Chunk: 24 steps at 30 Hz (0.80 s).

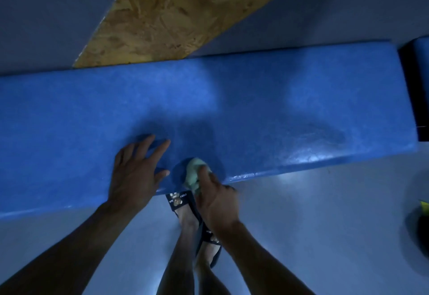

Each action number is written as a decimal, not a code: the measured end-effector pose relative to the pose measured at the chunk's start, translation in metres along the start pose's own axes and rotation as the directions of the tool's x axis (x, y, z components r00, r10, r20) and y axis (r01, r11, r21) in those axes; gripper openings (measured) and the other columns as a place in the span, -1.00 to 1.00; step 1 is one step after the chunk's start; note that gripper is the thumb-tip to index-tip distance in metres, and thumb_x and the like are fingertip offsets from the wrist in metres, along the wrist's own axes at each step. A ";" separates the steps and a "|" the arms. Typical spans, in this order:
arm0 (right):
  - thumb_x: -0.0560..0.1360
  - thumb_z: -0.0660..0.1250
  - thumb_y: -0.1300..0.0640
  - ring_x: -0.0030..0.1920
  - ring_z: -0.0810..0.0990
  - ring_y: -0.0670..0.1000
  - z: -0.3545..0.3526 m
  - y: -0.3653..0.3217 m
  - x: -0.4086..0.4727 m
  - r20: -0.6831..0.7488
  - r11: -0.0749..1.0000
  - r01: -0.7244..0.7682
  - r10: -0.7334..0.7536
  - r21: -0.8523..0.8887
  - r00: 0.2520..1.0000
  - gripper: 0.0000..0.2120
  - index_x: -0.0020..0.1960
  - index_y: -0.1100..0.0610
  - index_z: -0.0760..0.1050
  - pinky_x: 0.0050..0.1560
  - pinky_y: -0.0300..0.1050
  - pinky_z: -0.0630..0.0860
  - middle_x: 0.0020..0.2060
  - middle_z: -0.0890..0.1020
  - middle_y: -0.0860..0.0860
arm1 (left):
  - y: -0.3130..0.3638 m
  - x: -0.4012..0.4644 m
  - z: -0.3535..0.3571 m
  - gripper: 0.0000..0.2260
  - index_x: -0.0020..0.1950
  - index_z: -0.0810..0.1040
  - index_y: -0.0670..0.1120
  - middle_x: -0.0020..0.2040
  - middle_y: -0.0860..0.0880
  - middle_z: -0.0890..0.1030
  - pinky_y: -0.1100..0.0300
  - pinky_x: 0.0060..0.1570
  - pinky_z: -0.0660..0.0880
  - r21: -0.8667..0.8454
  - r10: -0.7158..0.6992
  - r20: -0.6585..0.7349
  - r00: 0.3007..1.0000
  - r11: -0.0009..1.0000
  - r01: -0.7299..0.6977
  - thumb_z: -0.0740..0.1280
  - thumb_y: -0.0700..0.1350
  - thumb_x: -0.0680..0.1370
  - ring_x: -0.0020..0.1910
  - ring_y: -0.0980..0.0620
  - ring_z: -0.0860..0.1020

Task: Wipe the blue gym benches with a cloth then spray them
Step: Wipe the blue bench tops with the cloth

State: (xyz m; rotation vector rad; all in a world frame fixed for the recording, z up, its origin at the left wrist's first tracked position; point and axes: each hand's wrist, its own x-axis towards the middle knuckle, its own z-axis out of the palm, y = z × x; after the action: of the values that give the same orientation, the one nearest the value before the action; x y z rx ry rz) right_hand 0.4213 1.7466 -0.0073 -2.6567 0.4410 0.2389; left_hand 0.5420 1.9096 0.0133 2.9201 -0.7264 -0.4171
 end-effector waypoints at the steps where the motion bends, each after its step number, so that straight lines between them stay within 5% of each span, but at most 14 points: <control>1: 0.36 0.29 0.02 -0.41 0.63 0.11 -0.004 0.006 -0.001 0.033 0.995 0.095 -0.093 -0.044 0.995 -0.55 0.25 0.04 0.45 -0.47 -0.13 0.49 -0.14 0.64 -0.05 | 0.001 -0.003 0.002 -0.32 0.45 0.41 0.11 0.45 -0.05 0.40 -0.12 0.23 0.34 0.009 0.007 0.013 1.000 1.000 -0.007 0.54 0.08 0.36 0.29 -0.20 0.40; 5: 0.30 0.29 0.03 -0.53 0.57 0.13 -0.038 0.087 -0.005 -0.020 0.961 0.179 -0.188 -0.212 0.982 -0.48 0.26 0.01 0.49 -0.51 -0.15 0.46 -0.18 0.64 -0.03 | 0.001 -0.011 0.009 -0.28 0.45 0.41 0.12 0.50 -0.04 0.36 -0.10 0.31 0.29 0.005 -0.022 0.059 0.998 1.000 0.022 0.57 0.08 0.33 0.37 -0.20 0.39; 9: 0.47 0.31 0.00 -0.40 0.61 0.22 -0.073 0.170 -0.026 -0.137 0.951 -0.259 0.238 -0.170 0.962 -0.57 0.32 -0.05 0.35 -0.38 -0.05 0.49 -0.11 0.67 0.05 | 0.006 -0.007 0.010 -0.29 0.46 0.39 0.11 0.52 -0.04 0.33 -0.11 0.34 0.29 -0.008 -0.046 0.086 0.995 0.999 0.047 0.57 0.05 0.34 0.41 -0.20 0.36; 11: 0.50 0.15 -0.13 -0.27 0.63 0.27 -0.063 0.166 -0.031 -0.203 0.880 -0.467 0.444 -0.085 0.873 -0.55 0.35 -0.03 0.28 -0.29 0.01 0.47 -0.07 0.67 0.12 | 0.007 -0.006 0.012 -0.29 0.46 0.40 0.10 0.53 -0.05 0.32 -0.11 0.36 0.28 -0.017 -0.061 0.087 0.994 0.998 0.063 0.57 0.02 0.35 0.43 -0.20 0.34; 13: 0.49 0.10 -0.16 -0.22 0.64 0.30 -0.043 0.130 -0.029 -0.192 0.851 -0.523 0.522 0.050 0.831 -0.48 0.39 0.03 0.31 -0.24 0.04 0.51 -0.02 0.67 0.19 | 0.008 -0.007 0.014 -0.29 0.46 0.39 0.08 0.53 -0.06 0.31 -0.12 0.38 0.29 -0.021 -0.065 0.086 0.994 0.998 0.067 0.57 0.00 0.35 0.44 -0.20 0.33; 15: 0.48 0.29 -0.03 -0.28 0.65 0.25 -0.023 0.086 -0.027 -0.126 0.930 -0.355 0.364 0.091 0.923 -0.52 0.36 0.07 0.35 -0.30 0.01 0.55 -0.03 0.68 0.12 | 0.009 -0.008 0.015 -0.29 0.46 0.39 0.07 0.53 -0.08 0.30 -0.13 0.37 0.31 -0.019 -0.057 0.092 0.994 0.998 0.059 0.57 0.00 0.35 0.43 -0.21 0.34; 17: 0.42 0.38 0.04 -0.41 0.62 0.18 -0.016 0.067 -0.027 -0.017 1.000 -0.010 0.010 -0.018 1.000 -0.51 0.29 0.05 0.32 -0.40 -0.05 0.53 -0.08 0.67 0.03 | 0.009 -0.006 0.014 -0.30 0.45 0.39 0.07 0.53 -0.08 0.31 -0.14 0.36 0.32 -0.010 -0.058 0.095 0.994 0.998 0.059 0.56 0.00 0.35 0.40 -0.22 0.36; 20: 0.39 0.34 -0.05 -0.46 0.60 0.15 -0.039 0.116 -0.010 0.050 0.934 0.288 -0.284 -0.212 0.957 -0.49 0.32 0.00 0.40 -0.40 -0.08 0.51 -0.05 0.66 0.00 | 0.011 -0.004 0.010 -0.30 0.44 0.41 0.09 0.51 -0.07 0.34 -0.15 0.33 0.30 -0.008 -0.071 0.086 0.994 0.997 0.071 0.57 0.01 0.34 0.35 -0.25 0.39; 22: 0.41 0.28 -0.08 -0.47 0.60 0.18 -0.062 0.162 -0.009 -0.006 0.933 0.206 -0.217 -0.296 0.976 -0.51 0.33 -0.02 0.45 -0.39 -0.05 0.53 -0.04 0.67 0.00 | 0.012 -0.005 0.011 -0.30 0.44 0.41 0.08 0.51 -0.07 0.34 -0.15 0.32 0.29 -0.004 -0.074 0.088 0.993 0.997 0.075 0.57 0.00 0.34 0.35 -0.26 0.38; 24: 0.46 0.25 -0.05 -0.42 0.61 0.21 -0.084 0.202 -0.021 -0.114 0.954 -0.076 0.045 -0.289 0.993 -0.57 0.33 -0.06 0.41 -0.36 -0.01 0.53 -0.05 0.68 0.00 | 0.012 -0.006 0.012 -0.30 0.44 0.41 0.07 0.51 -0.08 0.34 -0.16 0.32 0.28 -0.004 -0.073 0.086 0.994 0.997 0.074 0.57 0.00 0.34 0.35 -0.26 0.37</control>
State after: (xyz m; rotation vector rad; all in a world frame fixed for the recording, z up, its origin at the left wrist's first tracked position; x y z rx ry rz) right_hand 0.3402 1.5425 -0.0057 -2.9594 0.5604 0.1952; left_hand 0.5281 1.9012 0.0053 2.9454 -0.6273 -0.5544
